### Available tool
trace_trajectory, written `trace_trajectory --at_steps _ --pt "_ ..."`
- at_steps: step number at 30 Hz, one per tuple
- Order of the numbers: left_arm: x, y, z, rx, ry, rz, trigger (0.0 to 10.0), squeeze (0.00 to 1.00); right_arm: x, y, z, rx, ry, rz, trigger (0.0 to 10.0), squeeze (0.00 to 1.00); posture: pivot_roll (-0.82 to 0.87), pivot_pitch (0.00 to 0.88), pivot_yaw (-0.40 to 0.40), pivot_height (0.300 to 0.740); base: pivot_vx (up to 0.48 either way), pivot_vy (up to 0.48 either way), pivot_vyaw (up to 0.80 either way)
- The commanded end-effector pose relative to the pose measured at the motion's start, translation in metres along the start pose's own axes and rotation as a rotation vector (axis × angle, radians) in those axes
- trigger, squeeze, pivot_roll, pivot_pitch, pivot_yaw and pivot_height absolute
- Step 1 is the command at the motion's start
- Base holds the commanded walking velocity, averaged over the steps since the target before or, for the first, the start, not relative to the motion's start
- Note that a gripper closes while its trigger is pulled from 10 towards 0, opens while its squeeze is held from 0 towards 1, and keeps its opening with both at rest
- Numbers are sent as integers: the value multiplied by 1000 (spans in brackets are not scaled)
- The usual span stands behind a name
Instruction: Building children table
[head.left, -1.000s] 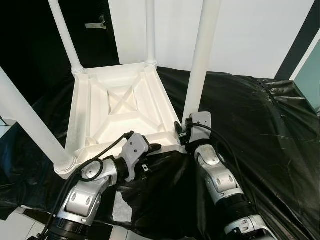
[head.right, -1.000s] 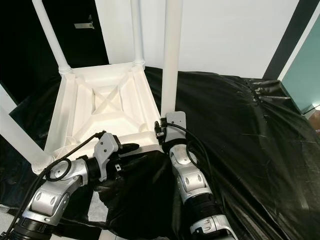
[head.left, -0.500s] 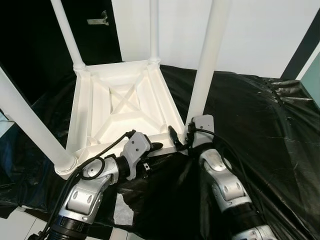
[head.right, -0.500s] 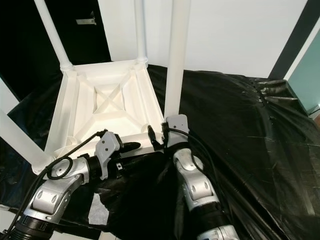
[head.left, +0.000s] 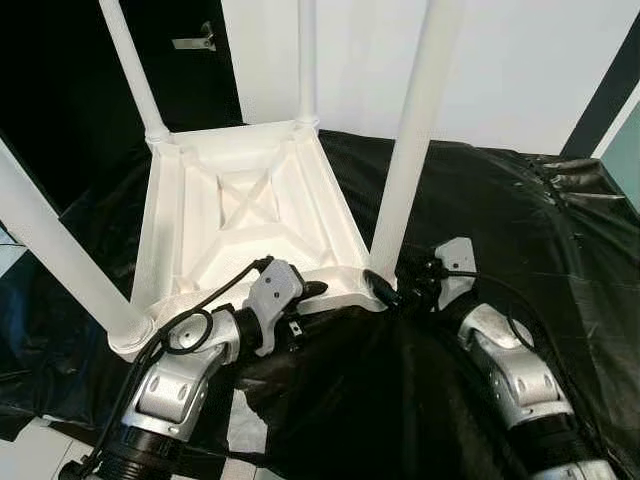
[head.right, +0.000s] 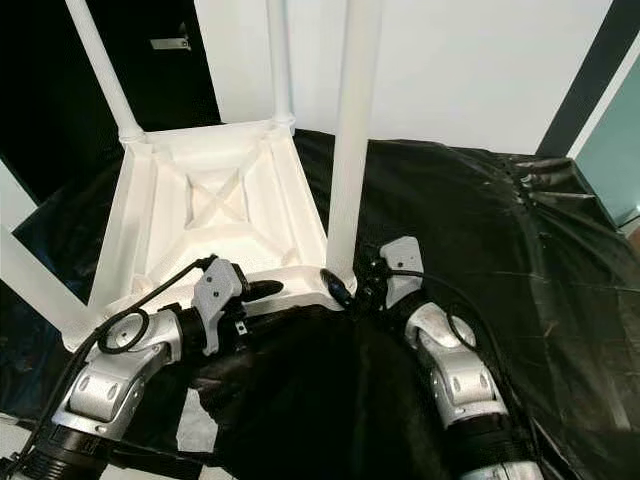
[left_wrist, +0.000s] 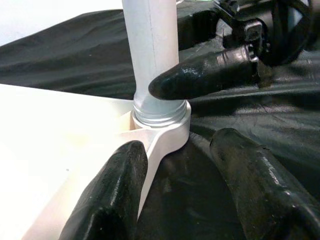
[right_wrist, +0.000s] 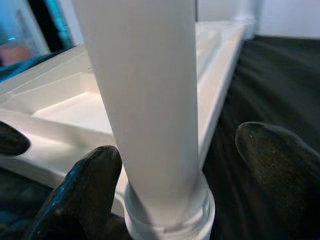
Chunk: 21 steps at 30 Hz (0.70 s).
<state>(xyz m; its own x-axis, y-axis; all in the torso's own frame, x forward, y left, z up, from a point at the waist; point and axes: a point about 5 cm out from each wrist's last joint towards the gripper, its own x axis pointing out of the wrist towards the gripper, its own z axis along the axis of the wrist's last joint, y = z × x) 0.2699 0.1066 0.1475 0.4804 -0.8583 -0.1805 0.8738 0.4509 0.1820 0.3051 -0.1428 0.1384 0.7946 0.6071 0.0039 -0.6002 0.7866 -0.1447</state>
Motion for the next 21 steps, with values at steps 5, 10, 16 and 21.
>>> trace_trajectory --at_steps 5,10,16,21 --pt "1 3 0 12 7 17 10000 0 15 -6 10 -24 5 168 10000 0 21 0 -6 740 0 0 0" --pt "0 5 1 20 7 24 10000 0 31 -3 13 -81 28 275 6118 0 45 0 -18 740 0 0 0" --pt "-6 4 -1 13 9 49 10000 0 31 -4 6 -113 70 340 0 0 70 0 -39 740 0 0 0" --pt "-6 2 -3 4 10 55 10000 0 26 -12 0 -102 94 328 1137 0 65 0 -44 740 0 0 0"
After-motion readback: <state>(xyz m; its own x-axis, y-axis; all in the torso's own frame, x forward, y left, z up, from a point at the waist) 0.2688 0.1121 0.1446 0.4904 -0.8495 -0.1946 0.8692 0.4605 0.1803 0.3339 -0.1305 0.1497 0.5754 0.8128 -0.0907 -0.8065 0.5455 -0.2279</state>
